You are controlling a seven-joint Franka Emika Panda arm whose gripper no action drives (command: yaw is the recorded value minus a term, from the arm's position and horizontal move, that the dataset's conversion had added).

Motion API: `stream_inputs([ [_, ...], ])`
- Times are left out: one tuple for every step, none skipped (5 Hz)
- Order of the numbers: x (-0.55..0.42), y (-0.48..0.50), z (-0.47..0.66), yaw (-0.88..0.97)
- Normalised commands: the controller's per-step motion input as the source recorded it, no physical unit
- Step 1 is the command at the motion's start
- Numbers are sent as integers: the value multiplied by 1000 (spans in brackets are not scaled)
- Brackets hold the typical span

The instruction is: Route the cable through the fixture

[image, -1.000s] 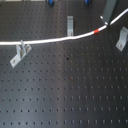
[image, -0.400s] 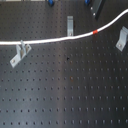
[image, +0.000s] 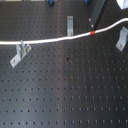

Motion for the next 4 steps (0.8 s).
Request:
stream_inputs([
  [46, 305, -657, 69],
  [62, 240, -809, 26],
  [-44, 234, -790, 3],
  [-5, 30, -171, 14],
])
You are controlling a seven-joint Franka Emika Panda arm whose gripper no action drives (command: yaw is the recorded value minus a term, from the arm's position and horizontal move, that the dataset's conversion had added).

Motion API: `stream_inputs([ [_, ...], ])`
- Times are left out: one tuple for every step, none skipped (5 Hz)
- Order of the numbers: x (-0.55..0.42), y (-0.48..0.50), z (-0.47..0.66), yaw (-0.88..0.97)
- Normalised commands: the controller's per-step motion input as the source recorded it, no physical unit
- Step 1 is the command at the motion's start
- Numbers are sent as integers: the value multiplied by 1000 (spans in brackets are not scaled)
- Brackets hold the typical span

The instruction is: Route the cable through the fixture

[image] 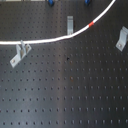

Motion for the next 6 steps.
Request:
stream_inputs([
  [-298, -67, -3, 0],
  [-348, 329, -405, 26],
  [-179, 238, -673, 0],
  [-114, 249, -565, 0],
  [-10, 48, -77, 0],
  [46, -221, 186, -271],
])
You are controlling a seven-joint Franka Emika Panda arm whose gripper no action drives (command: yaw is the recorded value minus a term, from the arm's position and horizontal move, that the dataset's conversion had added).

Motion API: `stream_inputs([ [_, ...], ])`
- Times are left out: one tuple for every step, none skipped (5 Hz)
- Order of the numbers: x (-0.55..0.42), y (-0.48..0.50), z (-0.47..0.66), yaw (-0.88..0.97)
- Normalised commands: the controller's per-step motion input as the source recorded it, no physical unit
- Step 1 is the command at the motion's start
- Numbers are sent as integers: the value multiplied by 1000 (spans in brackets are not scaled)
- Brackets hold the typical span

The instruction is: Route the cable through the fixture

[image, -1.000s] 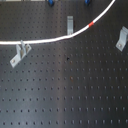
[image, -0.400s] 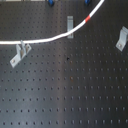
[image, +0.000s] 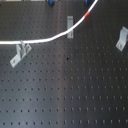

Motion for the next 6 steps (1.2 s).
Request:
stream_inputs([
  [11, -493, 50, -531],
  [85, -549, 15, -486],
  [91, -566, 56, -420],
  [-6, -372, 213, -514],
  [19, -25, 211, -171],
  [-109, 125, -317, 151],
])
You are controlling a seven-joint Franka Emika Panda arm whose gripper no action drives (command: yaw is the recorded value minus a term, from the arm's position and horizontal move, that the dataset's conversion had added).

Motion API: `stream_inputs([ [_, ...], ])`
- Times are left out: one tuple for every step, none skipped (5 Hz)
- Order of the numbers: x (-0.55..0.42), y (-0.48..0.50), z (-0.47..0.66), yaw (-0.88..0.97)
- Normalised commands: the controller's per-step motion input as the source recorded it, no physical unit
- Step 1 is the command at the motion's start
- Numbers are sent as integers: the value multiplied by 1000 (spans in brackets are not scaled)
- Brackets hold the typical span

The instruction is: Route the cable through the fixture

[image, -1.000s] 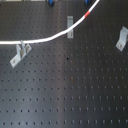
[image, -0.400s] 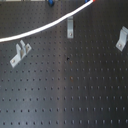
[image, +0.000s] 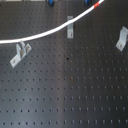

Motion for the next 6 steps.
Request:
stream_inputs([
  [-269, 462, -346, 329],
  [-257, 502, -159, 271],
  [-211, 612, -99, 277],
  [-177, 628, -8, 291],
  [-242, 574, -8, 294],
  [-110, -38, 84, 94],
])
